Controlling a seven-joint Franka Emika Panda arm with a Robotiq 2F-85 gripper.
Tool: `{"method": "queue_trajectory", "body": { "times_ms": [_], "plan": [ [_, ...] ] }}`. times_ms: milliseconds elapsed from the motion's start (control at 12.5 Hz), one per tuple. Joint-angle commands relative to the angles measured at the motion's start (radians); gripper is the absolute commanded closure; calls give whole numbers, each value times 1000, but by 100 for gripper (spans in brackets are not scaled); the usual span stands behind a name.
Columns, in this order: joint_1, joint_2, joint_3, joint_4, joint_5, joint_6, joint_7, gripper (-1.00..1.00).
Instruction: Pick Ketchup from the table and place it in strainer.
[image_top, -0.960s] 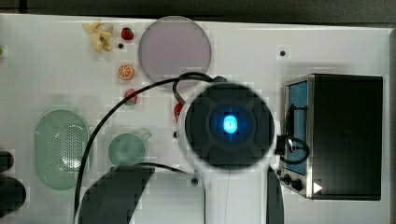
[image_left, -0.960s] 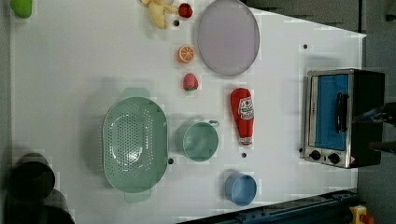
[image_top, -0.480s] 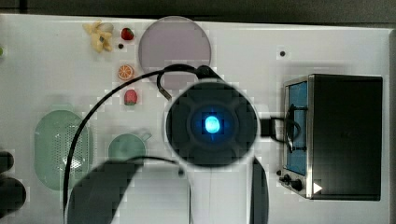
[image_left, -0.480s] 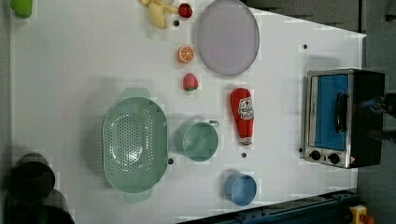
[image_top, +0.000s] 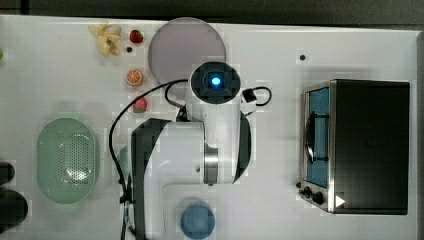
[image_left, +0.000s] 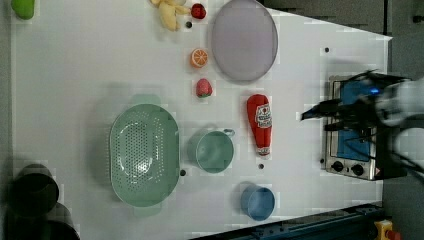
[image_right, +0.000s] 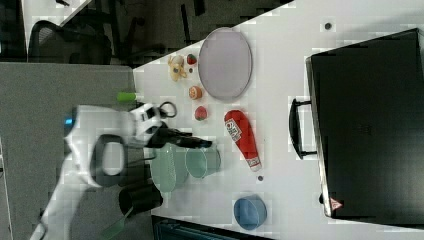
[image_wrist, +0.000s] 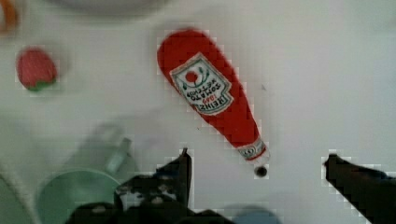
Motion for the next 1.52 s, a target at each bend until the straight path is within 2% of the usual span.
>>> {"method": "queue_trajectory", "body": {
  "times_ms": [80, 320, 720, 1120, 1200, 1360, 1440, 1520],
  "plan": [
    [-4, -19, 15, -66, 1, 164, -369, -100],
    [-2, 42, 18, -138, 1, 310, -506, -100],
    [1, 174, 17, -207, 1, 519, -503, -100],
    [1, 302, 12, -230, -1, 672, -502, -100],
    [1, 321, 12, -231, -1, 692, -502, -93],
    [2, 330, 13, -227, -1, 710, -502, -43],
    [3, 327, 14, -228, -1, 710, -502, -25],
    [3, 318, 16, -224, -1, 708, -502, -25]
  ]
}}
